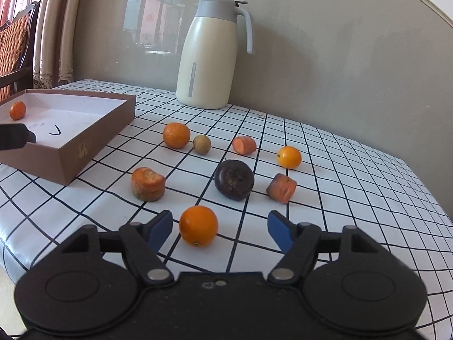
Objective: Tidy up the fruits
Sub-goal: 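Grasp the cut orange half with the left tool while the right tool grasps a mandarin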
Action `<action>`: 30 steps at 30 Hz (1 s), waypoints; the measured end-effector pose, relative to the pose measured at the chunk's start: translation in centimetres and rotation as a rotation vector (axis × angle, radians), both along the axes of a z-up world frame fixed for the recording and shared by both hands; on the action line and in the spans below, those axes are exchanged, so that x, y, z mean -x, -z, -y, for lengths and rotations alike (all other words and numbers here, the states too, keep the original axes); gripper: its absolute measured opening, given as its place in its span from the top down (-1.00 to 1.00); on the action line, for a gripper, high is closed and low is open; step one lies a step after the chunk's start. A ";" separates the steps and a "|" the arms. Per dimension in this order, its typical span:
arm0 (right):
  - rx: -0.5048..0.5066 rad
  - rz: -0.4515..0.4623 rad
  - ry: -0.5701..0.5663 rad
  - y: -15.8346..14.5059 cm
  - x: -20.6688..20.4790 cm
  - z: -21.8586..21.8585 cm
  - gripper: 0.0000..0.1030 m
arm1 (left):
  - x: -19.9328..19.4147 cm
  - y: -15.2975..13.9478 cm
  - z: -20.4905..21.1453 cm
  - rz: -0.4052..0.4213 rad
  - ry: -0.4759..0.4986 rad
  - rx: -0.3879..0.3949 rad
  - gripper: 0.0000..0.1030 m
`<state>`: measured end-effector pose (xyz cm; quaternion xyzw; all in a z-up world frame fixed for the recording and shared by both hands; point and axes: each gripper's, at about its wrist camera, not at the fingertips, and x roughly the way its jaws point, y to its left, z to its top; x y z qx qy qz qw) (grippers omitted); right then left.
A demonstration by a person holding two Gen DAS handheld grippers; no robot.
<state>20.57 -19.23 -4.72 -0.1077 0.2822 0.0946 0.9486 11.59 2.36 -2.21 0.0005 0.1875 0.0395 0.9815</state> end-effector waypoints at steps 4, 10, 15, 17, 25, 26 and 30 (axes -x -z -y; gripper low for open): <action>0.020 -0.031 0.013 0.6 -0.8 0.0 -0.23 | -0.4 0.3 1.0 -0.006 0.024 -0.005 -1.00; 0.007 -0.018 0.060 0.4 -1.3 1.6 -0.23 | -1.3 0.8 3.2 -0.033 0.095 0.002 -1.00; -0.016 -0.033 0.087 0.6 -1.5 3.7 -0.24 | -2.4 1.5 6.3 -0.047 0.171 -0.031 -1.00; -0.014 -0.033 0.090 0.7 -1.4 4.2 -0.24 | -3.0 1.9 7.4 -0.060 0.191 -0.044 -1.00; -0.047 -0.029 0.148 0.8 -1.6 7.3 -0.21 | -5.1 2.8 9.8 -0.091 0.197 -0.029 -1.00; -0.045 -0.031 0.147 0.9 -1.6 7.5 -0.18 | -5.4 2.9 10.0 -0.096 0.198 -0.028 -1.00; -0.061 -0.042 0.132 0.9 -1.7 8.0 0.13 | -6.5 3.6 10.8 -0.122 0.197 -0.036 -1.00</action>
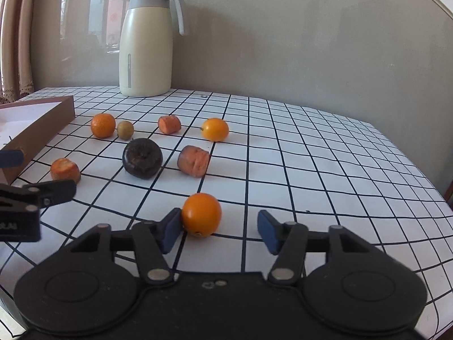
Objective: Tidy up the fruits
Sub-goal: 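Grasp the cut orange half with the left tool while the right tool grasps a mandarin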
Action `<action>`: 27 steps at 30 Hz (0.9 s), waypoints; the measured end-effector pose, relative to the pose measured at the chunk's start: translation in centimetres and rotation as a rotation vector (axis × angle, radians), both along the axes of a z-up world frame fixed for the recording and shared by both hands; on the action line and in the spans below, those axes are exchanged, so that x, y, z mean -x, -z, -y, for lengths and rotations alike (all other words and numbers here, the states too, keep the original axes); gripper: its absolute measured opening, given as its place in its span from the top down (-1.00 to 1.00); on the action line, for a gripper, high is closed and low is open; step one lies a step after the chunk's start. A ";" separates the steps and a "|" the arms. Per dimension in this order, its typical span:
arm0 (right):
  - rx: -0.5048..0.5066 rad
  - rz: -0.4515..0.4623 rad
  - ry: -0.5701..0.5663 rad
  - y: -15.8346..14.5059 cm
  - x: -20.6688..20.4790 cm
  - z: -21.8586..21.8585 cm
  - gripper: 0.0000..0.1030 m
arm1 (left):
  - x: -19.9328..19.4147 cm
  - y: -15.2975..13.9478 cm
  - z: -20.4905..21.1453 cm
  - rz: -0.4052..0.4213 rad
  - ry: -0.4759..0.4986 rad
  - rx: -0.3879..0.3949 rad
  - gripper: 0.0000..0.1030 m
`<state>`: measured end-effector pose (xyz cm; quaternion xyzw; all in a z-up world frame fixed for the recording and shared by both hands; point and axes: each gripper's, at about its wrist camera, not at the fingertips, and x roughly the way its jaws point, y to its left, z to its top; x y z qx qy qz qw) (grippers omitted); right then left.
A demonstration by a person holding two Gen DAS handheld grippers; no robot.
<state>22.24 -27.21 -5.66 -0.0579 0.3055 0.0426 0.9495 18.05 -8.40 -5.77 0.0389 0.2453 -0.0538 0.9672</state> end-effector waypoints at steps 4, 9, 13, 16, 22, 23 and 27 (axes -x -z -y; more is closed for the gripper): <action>-0.019 -0.005 -0.010 -0.1 0.0 0.1 0.28 | -1.0 0.4 0.5 -0.024 0.009 -0.003 -0.69; -0.053 -0.006 -0.002 -0.3 -0.2 0.4 0.59 | -2.1 0.8 0.9 -0.039 0.006 -0.005 -0.64; -0.060 -0.008 0.004 -0.3 -0.3 0.5 0.59 | -2.6 1.0 1.3 -0.049 0.022 -0.007 0.05; -0.058 -0.001 0.010 -0.3 -0.2 0.5 0.59 | -2.5 0.9 1.9 -0.037 0.031 -0.026 0.31; -0.069 0.003 0.019 -0.4 -0.2 0.4 0.59 | -2.2 0.8 1.4 -0.044 0.041 -0.006 0.32; -0.069 0.007 0.020 -0.5 -0.2 0.4 0.59 | -2.1 0.7 1.4 -0.041 0.043 -0.007 0.32; -0.075 0.021 0.020 -0.8 0.1 0.2 0.59 | -1.4 0.2 1.1 -0.025 0.041 -0.004 0.32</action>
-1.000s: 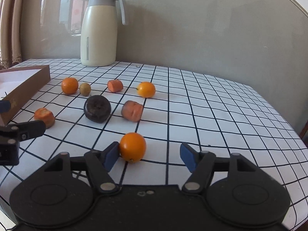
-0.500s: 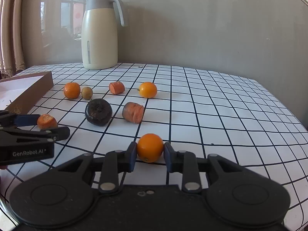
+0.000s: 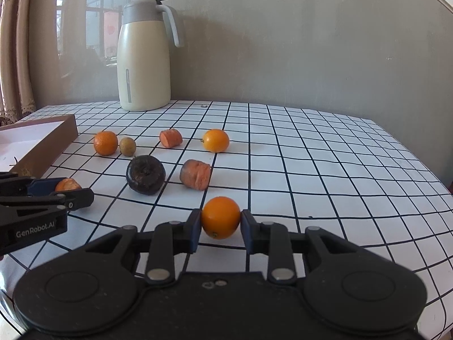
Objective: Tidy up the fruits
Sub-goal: 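Grasp the cut orange half with the left tool while the right tool grasps a mandarin, then carry both fruits over the white box and open both tools to release them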
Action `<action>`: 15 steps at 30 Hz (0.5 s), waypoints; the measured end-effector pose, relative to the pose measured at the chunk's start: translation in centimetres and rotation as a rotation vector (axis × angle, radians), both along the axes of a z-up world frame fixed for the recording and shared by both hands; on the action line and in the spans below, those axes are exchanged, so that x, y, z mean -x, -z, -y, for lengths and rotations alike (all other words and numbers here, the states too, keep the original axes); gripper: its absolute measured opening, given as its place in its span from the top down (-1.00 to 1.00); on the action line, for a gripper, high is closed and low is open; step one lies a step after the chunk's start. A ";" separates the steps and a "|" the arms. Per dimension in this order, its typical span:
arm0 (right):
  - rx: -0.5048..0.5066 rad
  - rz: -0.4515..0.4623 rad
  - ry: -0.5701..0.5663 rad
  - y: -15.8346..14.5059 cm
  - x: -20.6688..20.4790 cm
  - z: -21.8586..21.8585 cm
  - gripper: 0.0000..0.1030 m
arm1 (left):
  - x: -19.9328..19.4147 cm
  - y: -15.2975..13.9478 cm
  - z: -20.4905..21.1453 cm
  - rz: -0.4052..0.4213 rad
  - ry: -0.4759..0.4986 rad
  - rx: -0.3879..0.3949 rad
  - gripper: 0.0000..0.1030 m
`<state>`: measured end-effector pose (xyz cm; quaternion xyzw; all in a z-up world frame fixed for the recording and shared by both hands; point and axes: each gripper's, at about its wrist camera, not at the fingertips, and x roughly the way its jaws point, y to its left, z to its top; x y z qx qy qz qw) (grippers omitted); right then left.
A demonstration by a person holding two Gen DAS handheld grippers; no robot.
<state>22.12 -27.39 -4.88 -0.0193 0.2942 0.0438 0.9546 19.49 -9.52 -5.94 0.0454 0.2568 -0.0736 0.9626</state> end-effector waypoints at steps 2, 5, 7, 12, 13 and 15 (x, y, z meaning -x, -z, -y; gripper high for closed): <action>-0.003 0.010 -0.002 -0.3 0.2 -0.1 0.59 | 0.4 -0.3 -0.2 0.006 0.000 0.003 0.32; -0.009 0.018 -0.008 -0.6 0.4 -0.4 0.59 | 1.1 -0.9 -0.4 0.019 0.000 0.002 0.32; -0.010 0.029 -0.013 -1.0 0.6 -0.7 0.59 | 1.6 -1.4 -0.5 0.030 0.002 0.000 0.32; -0.018 0.057 -0.029 -2.1 1.2 -1.5 0.59 | 3.0 -2.8 -1.1 0.063 0.006 -0.009 0.32; -0.020 0.062 -0.032 -2.3 1.3 -1.6 0.59 | 3.2 -3.1 -1.3 0.070 0.004 -0.011 0.32; -0.025 0.074 -0.039 -2.7 1.6 -1.9 0.59 | 3.8 -3.7 -1.7 0.083 0.001 -0.013 0.32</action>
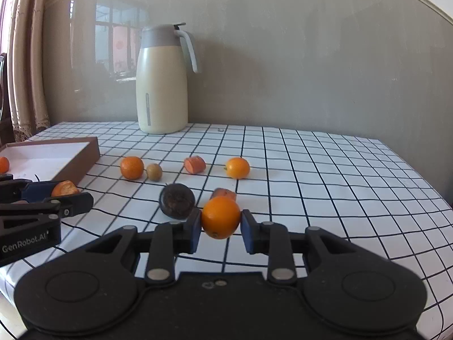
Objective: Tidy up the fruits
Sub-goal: 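Carry both fruits over the white box and open both tools to release them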
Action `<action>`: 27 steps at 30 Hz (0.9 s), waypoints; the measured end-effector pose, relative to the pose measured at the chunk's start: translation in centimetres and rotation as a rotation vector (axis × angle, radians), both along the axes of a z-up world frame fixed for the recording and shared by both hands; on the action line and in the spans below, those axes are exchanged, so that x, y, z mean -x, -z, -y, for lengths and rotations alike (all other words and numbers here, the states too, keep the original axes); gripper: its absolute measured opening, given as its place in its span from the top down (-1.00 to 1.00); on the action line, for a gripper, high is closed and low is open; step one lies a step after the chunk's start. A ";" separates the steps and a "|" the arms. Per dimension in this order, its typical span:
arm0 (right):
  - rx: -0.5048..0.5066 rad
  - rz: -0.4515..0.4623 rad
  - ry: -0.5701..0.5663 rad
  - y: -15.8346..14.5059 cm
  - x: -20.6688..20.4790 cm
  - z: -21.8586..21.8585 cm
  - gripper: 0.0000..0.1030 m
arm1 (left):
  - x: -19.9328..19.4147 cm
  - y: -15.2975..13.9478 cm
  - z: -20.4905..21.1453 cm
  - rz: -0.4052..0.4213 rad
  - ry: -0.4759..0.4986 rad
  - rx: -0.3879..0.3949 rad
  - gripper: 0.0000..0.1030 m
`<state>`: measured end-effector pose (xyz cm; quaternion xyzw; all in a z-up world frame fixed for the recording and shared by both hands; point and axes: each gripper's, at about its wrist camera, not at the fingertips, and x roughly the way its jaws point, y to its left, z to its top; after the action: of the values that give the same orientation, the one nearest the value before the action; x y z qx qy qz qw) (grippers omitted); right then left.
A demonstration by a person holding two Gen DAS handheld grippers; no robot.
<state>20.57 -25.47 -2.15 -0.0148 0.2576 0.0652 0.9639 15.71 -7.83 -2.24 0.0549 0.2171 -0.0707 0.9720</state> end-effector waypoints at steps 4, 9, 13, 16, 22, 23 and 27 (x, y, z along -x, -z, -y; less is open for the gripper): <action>-0.011 0.038 -0.024 -1.1 0.8 -0.8 0.59 | 1.1 -1.2 -1.1 0.034 -0.012 -0.002 0.32; -0.028 0.108 -0.078 -2.7 1.9 -2.4 0.59 | 2.7 -2.8 -3.5 0.089 -0.049 -0.004 0.32; -0.041 0.159 -0.134 -3.7 2.4 -4.1 0.59 | 3.5 -3.7 -5.9 0.122 -0.098 -0.009 0.32; -0.049 0.180 -0.171 -4.2 2.6 -5.5 0.59 | 4.1 -4.2 -7.8 0.134 -0.139 -0.008 0.32; -0.056 0.221 -0.246 -5.1 3.2 -8.7 0.59 | 5.3 -4.8 -11.7 0.162 -0.219 -0.004 0.32; -0.059 0.227 -0.257 -5.3 3.3 -9.2 0.59 | 5.6 -4.9 -12.3 0.163 -0.232 -0.003 0.31; -0.063 0.242 -0.292 -5.7 3.5 -11.0 0.59 | 6.1 -4.9 -14.7 0.169 -0.280 0.006 0.31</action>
<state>17.09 -14.49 3.53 -0.0294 0.1328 0.2101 0.9682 9.61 6.83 2.65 0.0270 0.1400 0.0696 0.9873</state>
